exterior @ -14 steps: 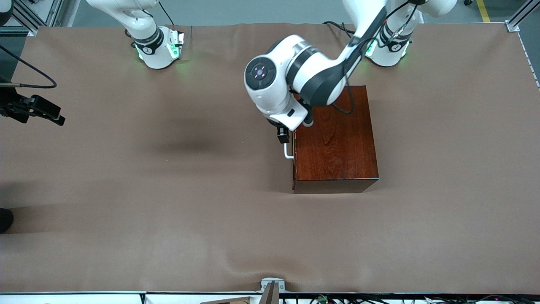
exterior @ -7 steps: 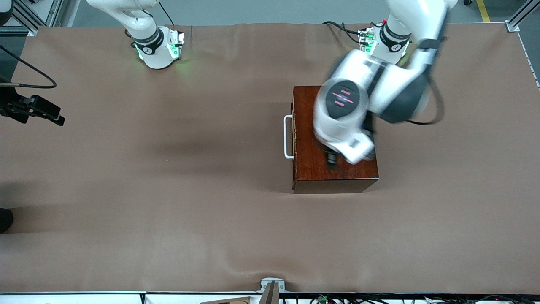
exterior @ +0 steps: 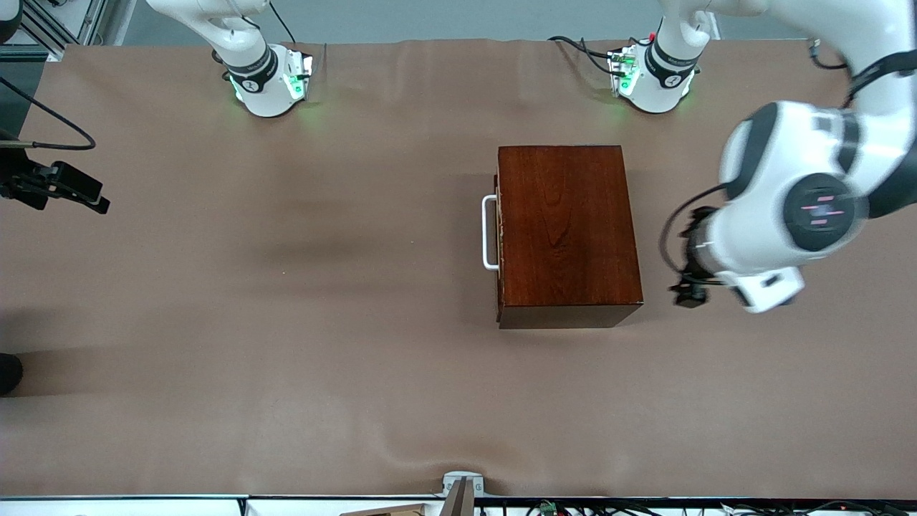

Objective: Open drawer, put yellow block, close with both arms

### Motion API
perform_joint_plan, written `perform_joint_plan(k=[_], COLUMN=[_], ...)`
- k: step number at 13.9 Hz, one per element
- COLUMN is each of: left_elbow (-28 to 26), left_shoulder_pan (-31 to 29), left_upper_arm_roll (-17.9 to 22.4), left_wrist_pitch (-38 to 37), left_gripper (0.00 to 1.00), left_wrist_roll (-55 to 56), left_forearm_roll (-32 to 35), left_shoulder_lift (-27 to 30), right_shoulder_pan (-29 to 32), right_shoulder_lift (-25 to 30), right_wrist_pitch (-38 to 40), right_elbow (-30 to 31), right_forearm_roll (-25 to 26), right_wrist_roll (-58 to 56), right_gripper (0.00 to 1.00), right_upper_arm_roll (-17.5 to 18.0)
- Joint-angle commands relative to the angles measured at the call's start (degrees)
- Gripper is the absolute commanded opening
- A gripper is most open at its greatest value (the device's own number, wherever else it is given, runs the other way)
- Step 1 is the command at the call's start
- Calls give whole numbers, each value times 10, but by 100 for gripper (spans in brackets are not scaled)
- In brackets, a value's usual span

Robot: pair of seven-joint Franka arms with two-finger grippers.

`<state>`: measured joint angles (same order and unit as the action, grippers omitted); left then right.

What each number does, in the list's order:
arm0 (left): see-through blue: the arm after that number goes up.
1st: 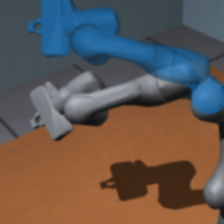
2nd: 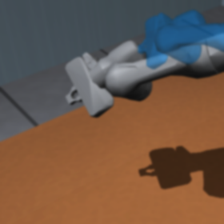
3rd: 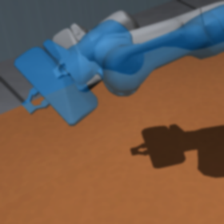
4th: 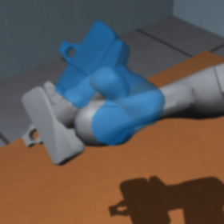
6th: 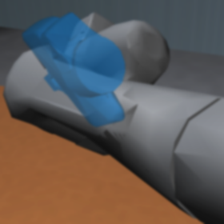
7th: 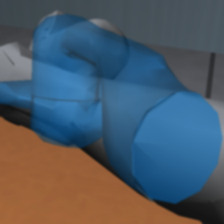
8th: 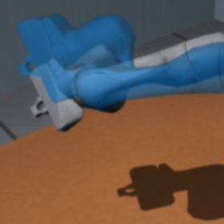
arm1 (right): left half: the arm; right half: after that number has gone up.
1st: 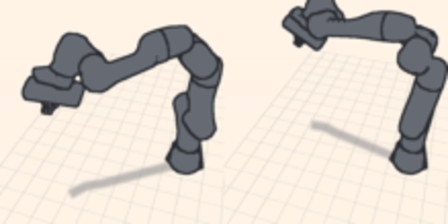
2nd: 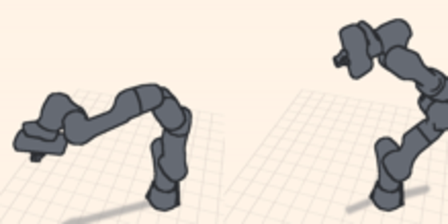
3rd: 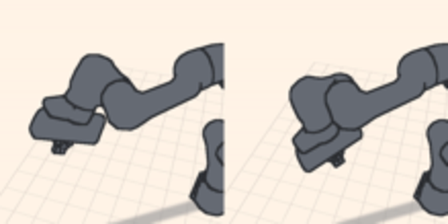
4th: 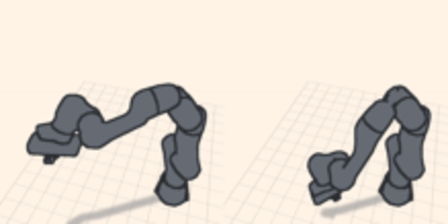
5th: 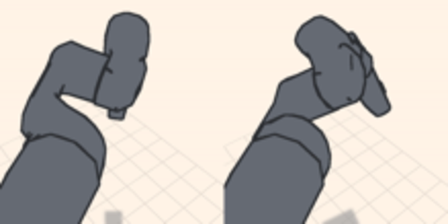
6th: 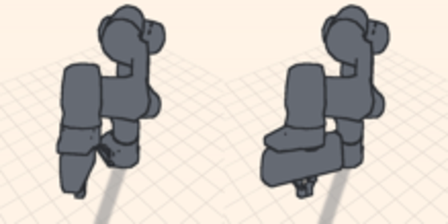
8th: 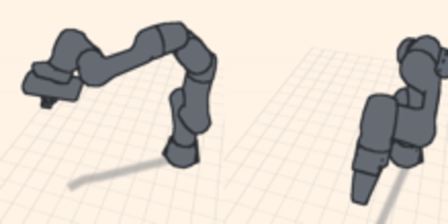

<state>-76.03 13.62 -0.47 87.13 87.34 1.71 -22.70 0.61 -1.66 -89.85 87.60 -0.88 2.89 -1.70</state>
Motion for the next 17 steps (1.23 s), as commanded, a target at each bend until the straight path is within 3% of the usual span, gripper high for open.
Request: perform_joint_plan(k=[1,8,10,13,17], left_elbow=[-72,-123,-137,-184,-167], left_shoulder_pan=[-51,-146,-143,-143,-142], left_upper_arm_roll=[-7,-7,-8,-41,-57], left_wrist_pitch=[2,1,0,2,6], left_gripper=[100,100,100,100,100], left_wrist_roll=[-90,-375,-439,-529,-648], left_forearm_roll=[-19,-50,-56,-53,-48], left_shoulder_lift=[69,145,164,213,213], right_shoulder_pan=[6,7,7,7,7], right_shoulder_lift=[11,11,11,11,11], right_wrist_pitch=[-1,-1,-1,-1,0], right_elbow=[5,5,5,5,5], right_forearm_roll=[5,2,1,1,1], right_wrist_roll=[-2,-1,-2,-2,-2], right_gripper=[100,100,100,100,100], right_upper_arm_roll=[6,6,6,6,6])
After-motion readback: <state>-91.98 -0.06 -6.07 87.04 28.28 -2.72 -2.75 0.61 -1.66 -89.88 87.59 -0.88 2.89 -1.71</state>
